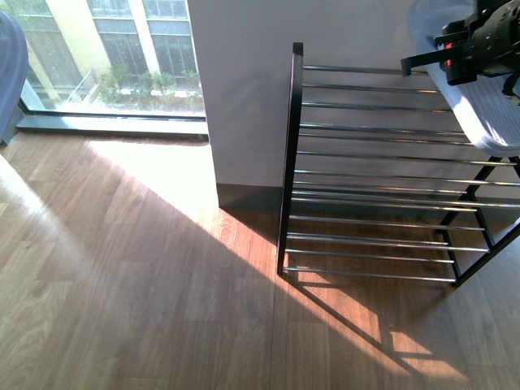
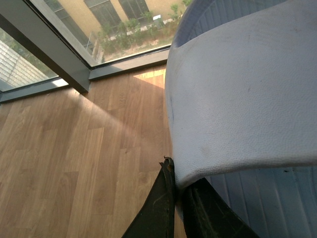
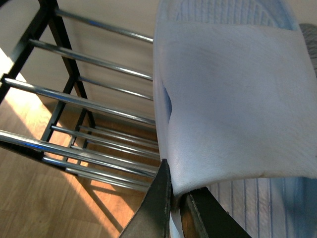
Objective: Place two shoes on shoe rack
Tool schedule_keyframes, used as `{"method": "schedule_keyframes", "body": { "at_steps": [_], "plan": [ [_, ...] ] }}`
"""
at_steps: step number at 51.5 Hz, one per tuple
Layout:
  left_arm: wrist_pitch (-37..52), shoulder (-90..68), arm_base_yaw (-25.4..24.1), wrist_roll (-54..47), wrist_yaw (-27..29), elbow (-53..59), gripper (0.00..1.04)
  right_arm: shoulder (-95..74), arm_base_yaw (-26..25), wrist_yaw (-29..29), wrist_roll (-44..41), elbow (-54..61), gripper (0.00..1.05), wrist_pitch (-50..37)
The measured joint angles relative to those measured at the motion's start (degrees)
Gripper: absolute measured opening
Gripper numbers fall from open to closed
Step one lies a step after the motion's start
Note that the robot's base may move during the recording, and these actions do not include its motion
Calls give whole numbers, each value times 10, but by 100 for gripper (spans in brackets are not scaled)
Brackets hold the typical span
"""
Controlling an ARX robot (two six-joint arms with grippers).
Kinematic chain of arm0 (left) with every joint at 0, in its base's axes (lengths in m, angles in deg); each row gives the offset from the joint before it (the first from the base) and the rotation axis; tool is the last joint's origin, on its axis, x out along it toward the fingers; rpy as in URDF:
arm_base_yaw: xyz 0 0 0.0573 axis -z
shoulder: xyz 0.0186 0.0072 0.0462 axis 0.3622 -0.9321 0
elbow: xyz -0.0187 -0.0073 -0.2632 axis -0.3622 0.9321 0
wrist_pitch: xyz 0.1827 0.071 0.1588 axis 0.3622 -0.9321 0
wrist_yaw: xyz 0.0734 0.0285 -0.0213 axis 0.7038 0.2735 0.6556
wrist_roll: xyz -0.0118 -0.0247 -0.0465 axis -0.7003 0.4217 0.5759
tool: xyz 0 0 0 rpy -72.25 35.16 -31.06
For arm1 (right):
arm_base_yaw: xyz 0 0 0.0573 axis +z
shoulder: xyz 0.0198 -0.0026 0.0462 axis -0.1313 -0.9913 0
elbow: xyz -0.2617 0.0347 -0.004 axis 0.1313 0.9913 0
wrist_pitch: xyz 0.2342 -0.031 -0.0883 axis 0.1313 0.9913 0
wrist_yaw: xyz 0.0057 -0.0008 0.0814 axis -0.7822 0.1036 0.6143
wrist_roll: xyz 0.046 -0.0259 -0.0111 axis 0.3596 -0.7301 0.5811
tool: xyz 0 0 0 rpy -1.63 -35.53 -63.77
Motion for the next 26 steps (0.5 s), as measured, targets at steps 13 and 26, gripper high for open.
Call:
{"method": "schedule_keyframes", "body": {
  "at_steps": [13,26],
  "plan": [
    [0,0,0,0,0,0,2,-101,-5,-12,19,-146,1,115],
    [0,0,0,0,0,0,2,-184,-14,-63,60,-240,1,164]
  ]
}}
